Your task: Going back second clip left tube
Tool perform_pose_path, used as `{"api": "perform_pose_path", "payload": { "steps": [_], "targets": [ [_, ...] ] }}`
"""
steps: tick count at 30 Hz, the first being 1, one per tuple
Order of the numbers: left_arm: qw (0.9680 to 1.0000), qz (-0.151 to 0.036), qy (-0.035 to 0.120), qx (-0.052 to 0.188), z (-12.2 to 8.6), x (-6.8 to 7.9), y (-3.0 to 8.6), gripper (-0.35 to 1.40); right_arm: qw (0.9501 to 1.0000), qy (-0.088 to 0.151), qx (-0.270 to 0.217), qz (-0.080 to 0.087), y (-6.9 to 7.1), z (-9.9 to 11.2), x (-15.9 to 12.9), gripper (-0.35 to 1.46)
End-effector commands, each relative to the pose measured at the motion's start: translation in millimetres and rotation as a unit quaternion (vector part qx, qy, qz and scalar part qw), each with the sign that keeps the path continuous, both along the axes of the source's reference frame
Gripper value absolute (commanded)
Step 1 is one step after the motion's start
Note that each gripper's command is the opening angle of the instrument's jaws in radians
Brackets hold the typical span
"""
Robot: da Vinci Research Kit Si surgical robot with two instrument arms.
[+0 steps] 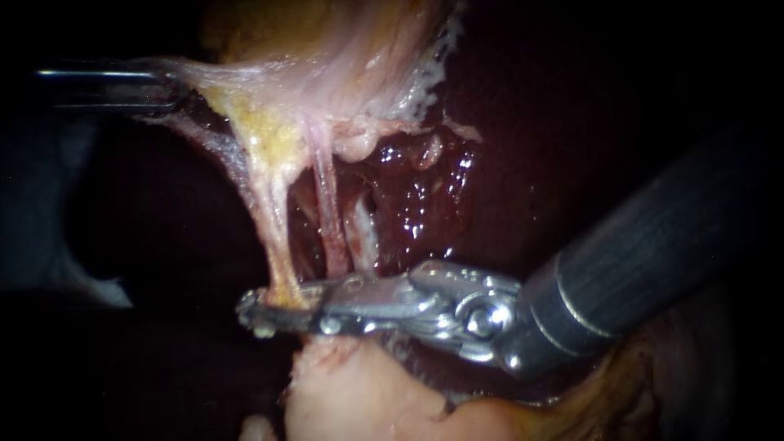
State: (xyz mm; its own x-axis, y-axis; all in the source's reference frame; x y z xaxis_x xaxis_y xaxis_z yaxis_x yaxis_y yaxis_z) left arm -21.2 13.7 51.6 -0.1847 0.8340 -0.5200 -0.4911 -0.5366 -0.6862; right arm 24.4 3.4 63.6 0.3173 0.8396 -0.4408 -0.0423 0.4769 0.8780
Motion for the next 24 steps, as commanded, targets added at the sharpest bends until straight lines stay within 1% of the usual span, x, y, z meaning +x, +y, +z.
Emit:
{"api": "perform_pose_path", "payload": {
  "steps": [1, 4, 5, 6, 7, 8, 9, 11, 15, 18, 20, 21, 24],
  "targets": [
    [1.0000, 0.000, 0.000, 0.000, 0.0, 0.0, 0.0, -0.35, 1.0000, 0.000, 0.000, 0.000, 0.0, 0.0, 0.0, -0.35],
    [1.0000, 0.000, 0.000, 0.000, 0.0, 0.0, 0.0, -0.35, 1.0000, -0.002, -0.001, 0.000, -0.2, -0.1, 0.0, -0.35],
    [1.0000, 0.000, 0.000, 0.000, 0.0, 0.0, 0.0, -0.35, 1.0000, 0.000, 0.000, 0.000, -0.2, -0.1, 0.1, -0.19],
    [1.0000, 0.000, 0.000, 0.000, 0.0, 0.0, 0.0, -0.35, 0.9999, 0.004, -0.012, -0.002, -0.2, -0.1, 0.2, -0.01],
    [1.0000, 0.000, 0.000, 0.000, 0.0, 0.0, 0.0, -0.35, 0.9999, 0.009, -0.014, 0.000, -0.1, -0.1, 0.4, 0.23],
    [1.0000, 0.000, 0.000, 0.000, -0.1, 0.0, 0.0, -0.35, 0.9998, 0.013, -0.016, 0.002, -0.1, 0.0, 0.6, 0.35],
    [1.0000, 0.000, 0.000, 0.000, -0.1, -0.1, 0.0, -0.35, 0.9997, 0.016, -0.016, 0.005, -0.1, 0.1, 0.7, 0.39],
    [1.0000, 0.000, 0.000, 0.000, -0.1, -0.1, -0.1, -0.35, 0.9996, 0.022, -0.016, 0.009, 0.0, 0.2, 1.0, 0.42],
    [1.0000, -0.001, 0.000, 0.000, -0.1, -0.1, -0.1, -0.35, 0.9991, 0.025, -0.034, 0.008, 0.2, 0.6, 1.2, 0.45],
    [1.0000, -0.001, 0.001, 0.000, -0.1, -0.1, -0.1, -0.35, 0.9959, 0.020, -0.086, 0.017, 0.6, 1.0, 1.1, 0.47],
    [1.0000, -0.001, 0.001, 0.000, -0.1, -0.2, -0.1, -0.35, 0.9924, 0.014, -0.119, 0.026, 1.0, 1.4, 0.9, 0.49],
    [1.0000, -0.001, 0.001, 0.000, -0.1, -0.2, -0.1, -0.35, 0.9882, 0.010, -0.150, 0.028, 1.3, 1.7, 0.8, 0.50],
    [1.0000, -0.001, 0.001, 0.000, -0.2, -0.3, -0.2, -0.35, 0.9816, 0.013, -0.189, 0.023, 1.6, 2.0, 0.4, 0.50]
  ]
}}
